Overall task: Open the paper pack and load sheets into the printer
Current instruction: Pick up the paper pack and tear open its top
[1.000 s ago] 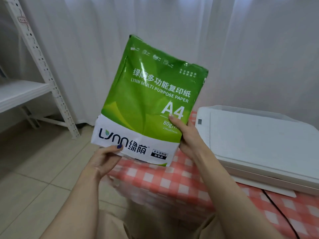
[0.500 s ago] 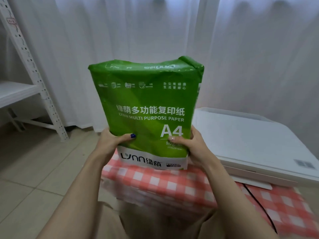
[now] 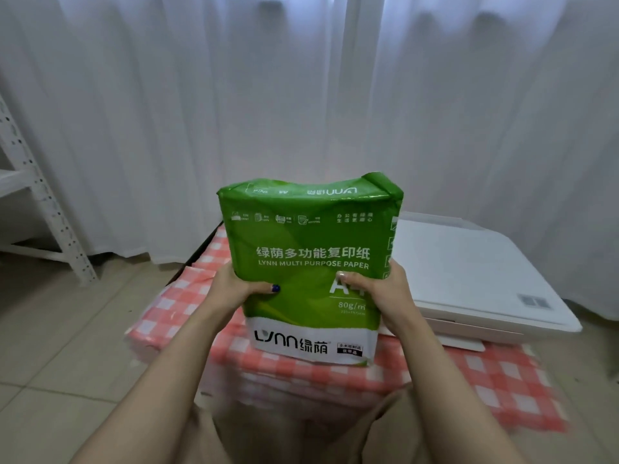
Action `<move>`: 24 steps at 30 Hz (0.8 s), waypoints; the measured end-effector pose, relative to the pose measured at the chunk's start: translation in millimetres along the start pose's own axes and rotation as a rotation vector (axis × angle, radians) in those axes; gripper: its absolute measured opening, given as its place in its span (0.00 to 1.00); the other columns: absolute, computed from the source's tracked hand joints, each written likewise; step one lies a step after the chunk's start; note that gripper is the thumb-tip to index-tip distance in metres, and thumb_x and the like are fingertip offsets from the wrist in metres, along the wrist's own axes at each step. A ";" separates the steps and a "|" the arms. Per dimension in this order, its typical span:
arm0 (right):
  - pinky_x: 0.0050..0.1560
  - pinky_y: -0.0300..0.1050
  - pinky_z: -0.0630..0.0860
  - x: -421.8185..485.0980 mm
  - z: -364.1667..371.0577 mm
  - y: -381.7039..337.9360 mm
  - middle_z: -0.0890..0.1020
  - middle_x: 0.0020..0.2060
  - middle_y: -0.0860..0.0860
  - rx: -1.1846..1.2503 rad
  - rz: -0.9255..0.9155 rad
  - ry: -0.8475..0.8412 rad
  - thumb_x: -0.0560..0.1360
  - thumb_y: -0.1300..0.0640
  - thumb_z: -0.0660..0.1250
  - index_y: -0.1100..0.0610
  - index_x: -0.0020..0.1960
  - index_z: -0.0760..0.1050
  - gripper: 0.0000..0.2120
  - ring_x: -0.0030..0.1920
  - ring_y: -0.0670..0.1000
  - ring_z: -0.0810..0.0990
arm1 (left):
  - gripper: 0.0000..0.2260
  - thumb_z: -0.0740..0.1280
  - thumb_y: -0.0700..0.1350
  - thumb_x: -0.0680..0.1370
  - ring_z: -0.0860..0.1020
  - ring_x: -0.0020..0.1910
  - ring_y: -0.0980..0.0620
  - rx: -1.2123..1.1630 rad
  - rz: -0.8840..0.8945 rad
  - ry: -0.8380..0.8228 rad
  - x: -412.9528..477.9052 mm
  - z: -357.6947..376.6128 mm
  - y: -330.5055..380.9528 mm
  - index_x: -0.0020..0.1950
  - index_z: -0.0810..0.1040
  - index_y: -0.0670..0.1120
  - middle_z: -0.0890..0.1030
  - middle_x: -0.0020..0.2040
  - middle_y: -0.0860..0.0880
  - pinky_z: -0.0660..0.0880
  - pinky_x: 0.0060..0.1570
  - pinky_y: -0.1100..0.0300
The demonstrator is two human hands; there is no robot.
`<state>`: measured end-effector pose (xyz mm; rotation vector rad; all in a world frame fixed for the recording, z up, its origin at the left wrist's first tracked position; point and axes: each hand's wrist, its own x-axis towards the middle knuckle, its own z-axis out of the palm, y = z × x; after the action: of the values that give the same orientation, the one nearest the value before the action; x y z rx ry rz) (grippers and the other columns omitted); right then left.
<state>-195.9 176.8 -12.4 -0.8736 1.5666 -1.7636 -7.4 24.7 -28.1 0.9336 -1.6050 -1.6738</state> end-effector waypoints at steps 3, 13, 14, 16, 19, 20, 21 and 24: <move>0.41 0.45 0.82 -1.8 -4.2 -0.5 0.85 0.44 0.52 -0.051 0.003 -0.014 0.62 0.66 0.77 0.58 0.54 0.76 0.22 0.43 0.52 0.85 | 0.21 0.72 0.27 0.64 0.81 0.53 0.42 -0.093 0.015 0.022 1.0 3.9 3.9 0.53 0.77 0.41 0.83 0.50 0.44 0.79 0.44 0.56; 0.43 0.43 0.81 1.4 -26.4 -57.4 0.84 0.44 0.53 0.039 -0.188 0.076 0.65 0.67 0.75 0.56 0.52 0.77 0.18 0.44 0.51 0.84 | 0.25 0.74 0.40 0.69 0.79 0.51 0.54 -0.002 0.267 0.198 -12.2 38.2 38.7 0.64 0.69 0.41 0.79 0.51 0.52 0.77 0.42 0.68; 0.43 0.42 0.81 2.2 -27.5 -66.6 0.83 0.44 0.52 0.004 -0.207 0.049 0.65 0.68 0.75 0.56 0.52 0.77 0.18 0.44 0.49 0.84 | 0.26 0.74 0.42 0.70 0.79 0.53 0.52 -0.004 0.297 0.239 -13.6 40.3 44.8 0.64 0.68 0.41 0.78 0.52 0.51 0.77 0.47 0.65; 0.44 0.42 0.81 3.2 -30.4 -77.5 0.83 0.45 0.53 -0.074 -0.219 -0.007 0.65 0.68 0.75 0.56 0.54 0.77 0.19 0.44 0.50 0.83 | 0.28 0.74 0.47 0.70 0.76 0.59 0.50 0.037 0.377 0.311 -15.9 44.5 57.2 0.65 0.67 0.43 0.76 0.58 0.49 0.75 0.58 0.56; 0.44 0.42 0.80 0.7 -33.7 -84.5 0.83 0.45 0.54 -0.128 -0.210 -0.055 0.65 0.68 0.75 0.59 0.55 0.78 0.19 0.45 0.51 0.83 | 0.30 0.71 0.52 0.70 0.68 0.67 0.52 0.291 0.565 0.452 -23.3 53.4 80.2 0.68 0.66 0.46 0.70 0.67 0.49 0.64 0.69 0.55; 0.43 0.41 0.79 -0.2 -34.5 -86.3 0.83 0.44 0.53 -0.141 -0.208 -0.066 0.65 0.68 0.75 0.58 0.53 0.79 0.18 0.44 0.50 0.83 | 0.29 0.70 0.52 0.70 0.67 0.68 0.52 0.400 0.667 0.466 -26.5 57.8 89.4 0.68 0.67 0.46 0.71 0.68 0.49 0.62 0.69 0.55; 0.42 0.40 0.79 -0.8 -35.6 -88.3 0.84 0.43 0.52 -0.155 -0.208 -0.079 0.65 0.68 0.75 0.56 0.51 0.79 0.17 0.43 0.48 0.83 | 0.27 0.68 0.52 0.71 0.68 0.67 0.51 0.512 0.771 0.436 -28.4 63.5 98.8 0.68 0.69 0.45 0.72 0.67 0.48 0.62 0.67 0.55; 0.44 0.41 0.81 -2.4 -37.5 -94.0 0.84 0.41 0.50 -0.201 -0.201 -0.109 0.65 0.68 0.75 0.52 0.48 0.80 0.16 0.43 0.47 0.84 | 0.20 0.65 0.49 0.75 0.73 0.64 0.50 0.842 0.892 0.179 -28.7 85.9 121.2 0.66 0.73 0.46 0.77 0.64 0.49 0.61 0.65 0.56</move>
<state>-226.5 210.9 77.9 -1.2421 1.6515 -1.6804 -67.1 88.8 95.2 0.5270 -2.1628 -0.2866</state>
